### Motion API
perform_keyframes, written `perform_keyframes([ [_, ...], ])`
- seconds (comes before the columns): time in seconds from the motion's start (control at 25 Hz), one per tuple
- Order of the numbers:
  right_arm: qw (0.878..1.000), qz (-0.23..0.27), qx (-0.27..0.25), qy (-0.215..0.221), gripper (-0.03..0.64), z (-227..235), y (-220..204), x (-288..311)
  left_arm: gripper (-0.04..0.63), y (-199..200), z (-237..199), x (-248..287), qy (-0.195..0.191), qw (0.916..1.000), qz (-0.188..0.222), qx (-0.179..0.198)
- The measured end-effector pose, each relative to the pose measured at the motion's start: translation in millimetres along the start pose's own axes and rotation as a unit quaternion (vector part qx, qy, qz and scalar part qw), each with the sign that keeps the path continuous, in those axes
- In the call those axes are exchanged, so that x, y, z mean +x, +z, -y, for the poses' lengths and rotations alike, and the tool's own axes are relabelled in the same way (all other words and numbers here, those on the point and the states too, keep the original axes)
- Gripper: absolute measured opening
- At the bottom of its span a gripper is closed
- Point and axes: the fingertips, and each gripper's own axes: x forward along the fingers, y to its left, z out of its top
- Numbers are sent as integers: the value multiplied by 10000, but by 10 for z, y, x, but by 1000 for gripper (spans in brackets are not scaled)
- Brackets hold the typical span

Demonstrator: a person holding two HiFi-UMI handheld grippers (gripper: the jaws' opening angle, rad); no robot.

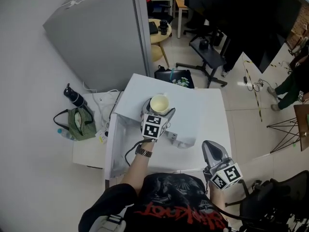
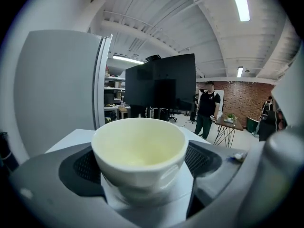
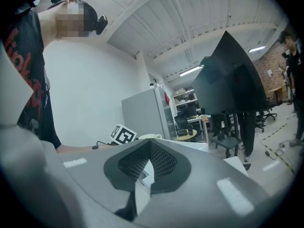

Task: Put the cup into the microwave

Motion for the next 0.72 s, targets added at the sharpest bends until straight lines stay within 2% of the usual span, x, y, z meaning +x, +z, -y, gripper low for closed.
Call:
perform_keyframes([
  [0.08,10000,-7,33,-50,0,22,-19,-12,497,-7,-7,34,-41,10000,-81,16],
  [0.28,9999,-60,102,-58,0,12,-59,7,459,-44,-38,45,-136,9989,-319,330],
  [0.72,9996,-192,146,168,0,-117,-141,56,458,-76,217,-315,-598,9966,183,541],
])
